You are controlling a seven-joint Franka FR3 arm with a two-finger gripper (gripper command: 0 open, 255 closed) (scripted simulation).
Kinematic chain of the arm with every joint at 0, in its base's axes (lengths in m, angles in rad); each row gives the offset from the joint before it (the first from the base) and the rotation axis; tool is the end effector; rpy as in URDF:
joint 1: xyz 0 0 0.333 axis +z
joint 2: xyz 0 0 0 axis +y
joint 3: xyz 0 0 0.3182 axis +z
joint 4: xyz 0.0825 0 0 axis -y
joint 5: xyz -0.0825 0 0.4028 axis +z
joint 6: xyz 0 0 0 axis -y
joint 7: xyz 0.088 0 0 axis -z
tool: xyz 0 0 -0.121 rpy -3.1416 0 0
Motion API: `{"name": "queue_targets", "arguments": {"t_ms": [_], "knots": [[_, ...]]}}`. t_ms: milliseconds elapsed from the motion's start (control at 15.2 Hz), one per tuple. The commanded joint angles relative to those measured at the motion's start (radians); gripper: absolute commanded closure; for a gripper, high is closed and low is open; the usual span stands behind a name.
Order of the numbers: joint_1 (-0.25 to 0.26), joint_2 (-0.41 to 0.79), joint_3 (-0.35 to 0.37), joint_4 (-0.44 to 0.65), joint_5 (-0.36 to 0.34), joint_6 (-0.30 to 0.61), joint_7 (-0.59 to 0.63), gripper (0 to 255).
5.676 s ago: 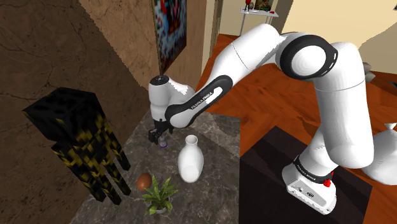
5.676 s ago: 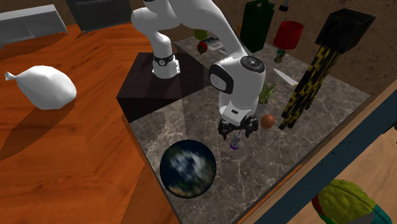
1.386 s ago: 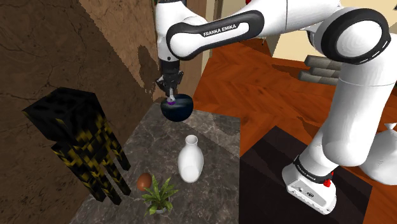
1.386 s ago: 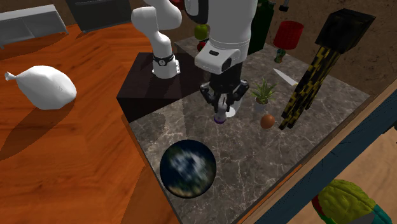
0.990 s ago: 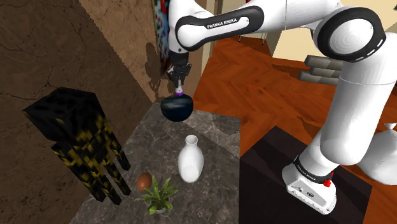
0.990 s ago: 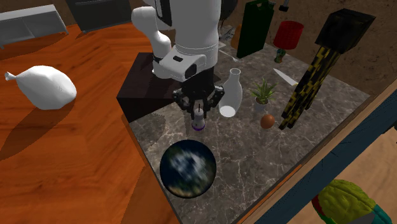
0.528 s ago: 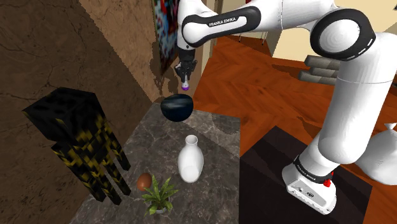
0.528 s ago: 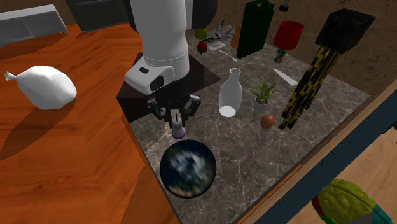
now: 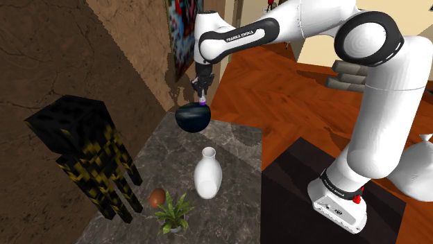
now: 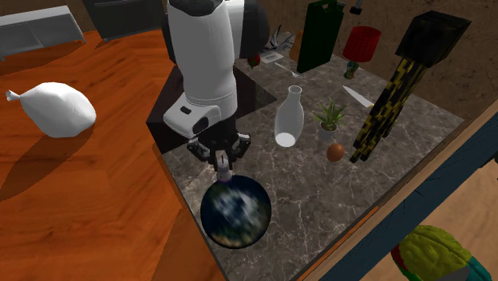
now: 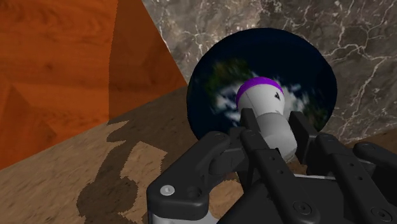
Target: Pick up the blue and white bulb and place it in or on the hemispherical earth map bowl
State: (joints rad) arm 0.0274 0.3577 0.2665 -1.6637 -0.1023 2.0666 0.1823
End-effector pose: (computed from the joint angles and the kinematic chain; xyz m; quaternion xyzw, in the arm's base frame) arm 0.6573 0.1749 0.3915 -0.9972 -0.0694 -0.0285 0.0072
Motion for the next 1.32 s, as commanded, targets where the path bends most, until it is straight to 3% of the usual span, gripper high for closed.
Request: {"name": "queue_targets", "arguments": {"t_ms": [0, 726, 792, 1122, 1254], "knots": [[0.000, 0.009, -0.002, -0.014, -0.003, 0.024, 0.001, 255], [0.001, 0.027, -0.004, -0.039, -0.010, 0.066, 0.006, 255], [0.001, 0.027, -0.004, -0.039, -0.010, 0.066, 0.006, 0], [0.001, 0.027, -0.004, -0.039, -0.010, 0.066, 0.006, 0], [-0.001, -0.001, 0.000, -0.011, 0.000, 0.010, -0.001, 0]]}}
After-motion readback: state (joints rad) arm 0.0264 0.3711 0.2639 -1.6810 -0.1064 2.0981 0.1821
